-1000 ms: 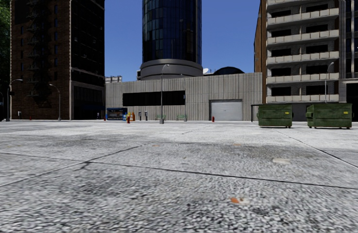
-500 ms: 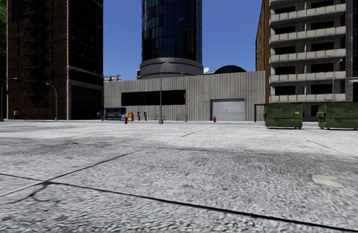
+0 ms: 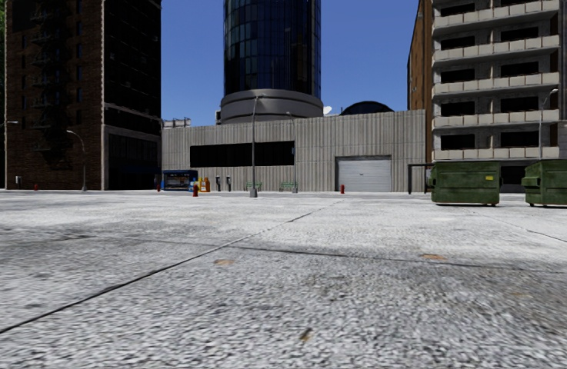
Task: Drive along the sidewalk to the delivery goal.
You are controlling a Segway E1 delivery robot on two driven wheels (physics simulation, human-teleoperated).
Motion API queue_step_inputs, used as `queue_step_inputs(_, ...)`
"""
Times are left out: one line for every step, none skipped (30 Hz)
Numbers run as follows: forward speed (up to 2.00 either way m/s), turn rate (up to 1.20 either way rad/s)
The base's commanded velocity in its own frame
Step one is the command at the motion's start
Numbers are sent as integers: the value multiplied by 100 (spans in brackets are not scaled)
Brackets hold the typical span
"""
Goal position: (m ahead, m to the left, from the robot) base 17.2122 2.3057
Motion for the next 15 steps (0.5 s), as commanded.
queue_step_inputs(200,0)
queue_step_inputs(200,0)
queue_step_inputs(200,0)
queue_step_inputs(200,0)
queue_step_inputs(200,0)
queue_step_inputs(200,0)
queue_step_inputs(200,0)
queue_step_inputs(200,0)
queue_step_inputs(200,0)
queue_step_inputs(200,0)
queue_step_inputs(200,0)
queue_step_inputs(200,0)
queue_step_inputs(200,0)
queue_step_inputs(200,0)
queue_step_inputs(200,0)
